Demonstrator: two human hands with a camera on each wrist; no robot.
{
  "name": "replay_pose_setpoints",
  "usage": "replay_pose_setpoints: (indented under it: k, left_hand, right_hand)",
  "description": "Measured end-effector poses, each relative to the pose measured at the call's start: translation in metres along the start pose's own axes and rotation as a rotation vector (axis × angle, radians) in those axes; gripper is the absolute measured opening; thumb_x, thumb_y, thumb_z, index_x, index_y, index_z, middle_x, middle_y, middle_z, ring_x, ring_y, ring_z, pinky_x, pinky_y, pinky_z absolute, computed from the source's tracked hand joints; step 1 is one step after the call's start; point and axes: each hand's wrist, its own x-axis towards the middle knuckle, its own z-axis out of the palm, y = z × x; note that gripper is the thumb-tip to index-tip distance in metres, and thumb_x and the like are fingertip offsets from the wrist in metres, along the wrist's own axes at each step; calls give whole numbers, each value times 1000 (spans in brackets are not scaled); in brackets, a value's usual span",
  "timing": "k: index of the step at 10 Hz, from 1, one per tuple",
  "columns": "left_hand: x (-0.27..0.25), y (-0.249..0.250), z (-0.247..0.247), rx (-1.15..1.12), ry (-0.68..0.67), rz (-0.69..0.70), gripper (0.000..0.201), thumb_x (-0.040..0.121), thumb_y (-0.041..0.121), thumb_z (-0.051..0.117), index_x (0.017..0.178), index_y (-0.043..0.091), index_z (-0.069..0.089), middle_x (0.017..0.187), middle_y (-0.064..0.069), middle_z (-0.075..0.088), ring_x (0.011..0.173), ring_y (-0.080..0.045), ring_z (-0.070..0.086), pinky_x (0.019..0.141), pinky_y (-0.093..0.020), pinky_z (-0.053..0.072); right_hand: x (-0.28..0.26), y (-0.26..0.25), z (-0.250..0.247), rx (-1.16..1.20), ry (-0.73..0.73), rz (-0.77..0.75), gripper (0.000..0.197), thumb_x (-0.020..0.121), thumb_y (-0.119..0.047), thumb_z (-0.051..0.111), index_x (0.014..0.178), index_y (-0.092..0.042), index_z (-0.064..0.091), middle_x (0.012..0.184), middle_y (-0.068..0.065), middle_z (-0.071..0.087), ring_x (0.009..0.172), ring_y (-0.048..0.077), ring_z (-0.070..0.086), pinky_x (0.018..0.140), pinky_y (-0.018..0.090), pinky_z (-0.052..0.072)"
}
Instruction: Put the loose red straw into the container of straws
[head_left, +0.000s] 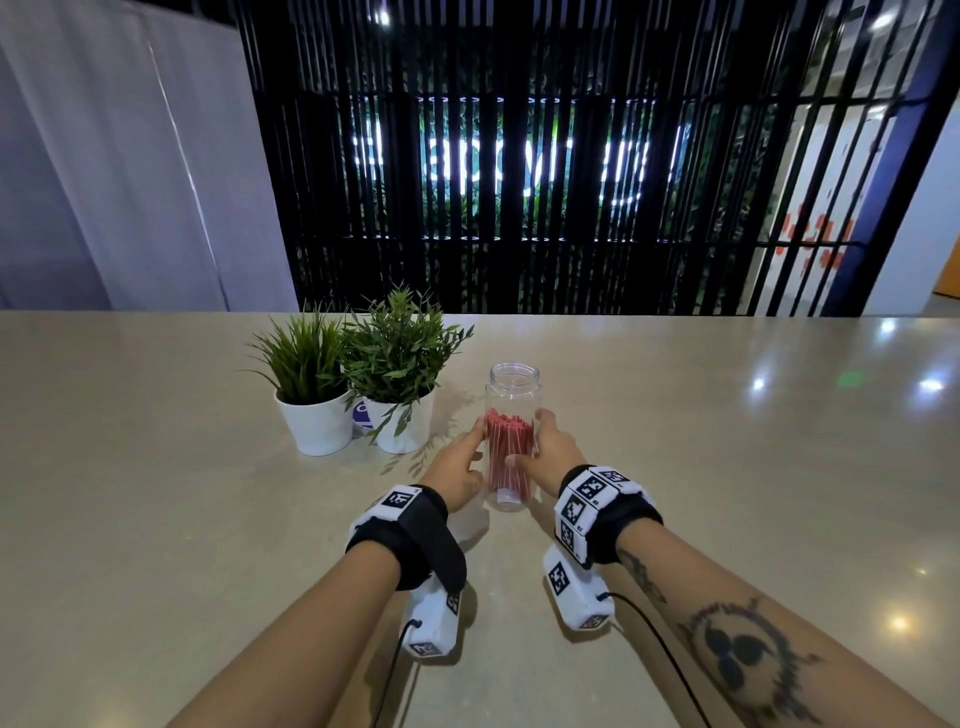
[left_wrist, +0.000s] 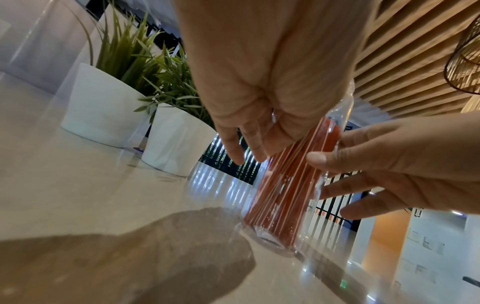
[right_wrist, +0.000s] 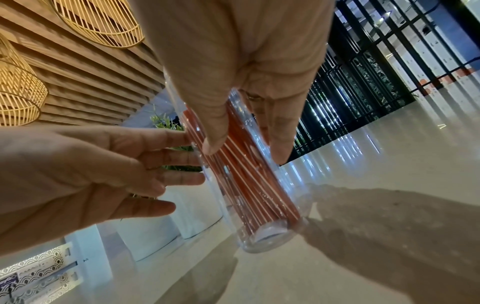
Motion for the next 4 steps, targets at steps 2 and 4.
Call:
replay_pose_setpoints:
  k: [2, 4]
  left_hand:
    - [1, -5, -1, 68, 98, -46, 69, 80, -4, 47, 142, 9, 19, 146, -19, 32, 134, -29, 32, 110, -37, 28]
    - [-7, 8, -10, 164, 428, 18, 56, 83, 5, 46, 136, 7, 29, 142, -16, 37, 129, -28, 35, 107, -40, 31]
  right_hand:
    - [0, 3, -3, -30, -67, 23, 87, 85, -18, 61, 145, -6, -1, 131, 25, 53, 116, 37, 55, 97, 40, 43]
    - [-16, 2, -25, -172, 52, -70, 61, 91, -32, 50, 140, -6, 23, 136, 21, 48, 125, 32, 46, 100, 41, 39]
